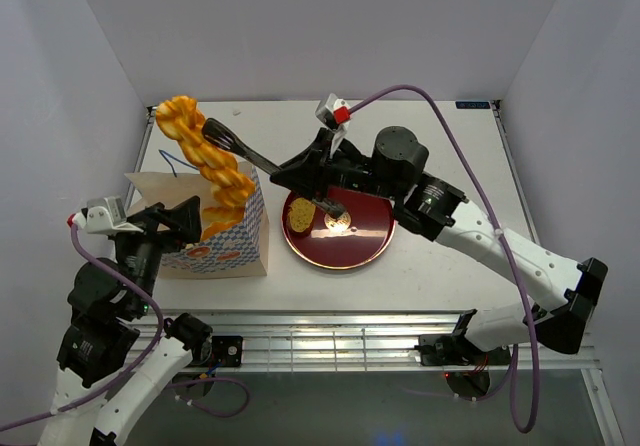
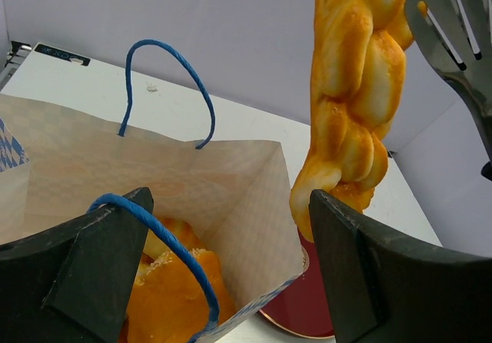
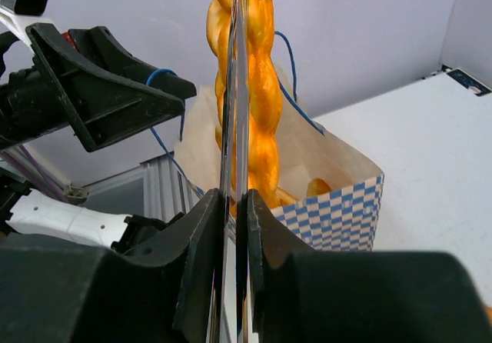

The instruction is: Place the fake bread into the paper bag

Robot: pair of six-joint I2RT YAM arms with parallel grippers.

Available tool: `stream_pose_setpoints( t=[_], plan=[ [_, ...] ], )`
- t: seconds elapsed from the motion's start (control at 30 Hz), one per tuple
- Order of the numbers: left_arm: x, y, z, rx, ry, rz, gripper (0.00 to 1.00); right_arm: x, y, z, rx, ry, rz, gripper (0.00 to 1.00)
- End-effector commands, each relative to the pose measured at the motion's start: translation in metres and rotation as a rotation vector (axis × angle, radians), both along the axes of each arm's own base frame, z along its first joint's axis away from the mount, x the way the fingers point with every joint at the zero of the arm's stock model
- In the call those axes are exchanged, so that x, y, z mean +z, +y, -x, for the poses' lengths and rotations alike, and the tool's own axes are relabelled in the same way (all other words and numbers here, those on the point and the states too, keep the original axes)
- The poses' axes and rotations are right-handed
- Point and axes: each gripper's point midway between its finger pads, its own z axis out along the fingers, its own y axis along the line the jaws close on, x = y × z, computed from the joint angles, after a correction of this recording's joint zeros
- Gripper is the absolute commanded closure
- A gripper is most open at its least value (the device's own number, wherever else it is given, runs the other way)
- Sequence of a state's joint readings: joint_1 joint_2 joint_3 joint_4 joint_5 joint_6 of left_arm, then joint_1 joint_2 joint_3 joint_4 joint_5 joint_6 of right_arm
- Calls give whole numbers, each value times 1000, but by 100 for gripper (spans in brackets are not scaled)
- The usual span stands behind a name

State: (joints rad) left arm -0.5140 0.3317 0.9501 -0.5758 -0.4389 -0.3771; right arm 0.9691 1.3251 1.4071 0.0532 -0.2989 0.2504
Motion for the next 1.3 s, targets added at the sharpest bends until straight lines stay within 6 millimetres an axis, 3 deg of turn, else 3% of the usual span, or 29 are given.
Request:
stream_pose_setpoints(
  t=[0.0,0.17,0.5,0.87,1.27],
  plan=[
    [11,7,6,14,-29,-2,7,57,9,11,53,-141,-158,86],
    [16,10,10,19,-55,-1,7,49,38,12,88,-158,-140,86],
    [19,16,16,32,-84,-2,7,28,63,13,119,-166,-102,84],
    [15,16,16,32,-76,-4,7,1,70,13,126,-135,-43,66],
    [16,15,15,28,-75,-1,7,8,64,16,126,-143,-53,60]
  ],
)
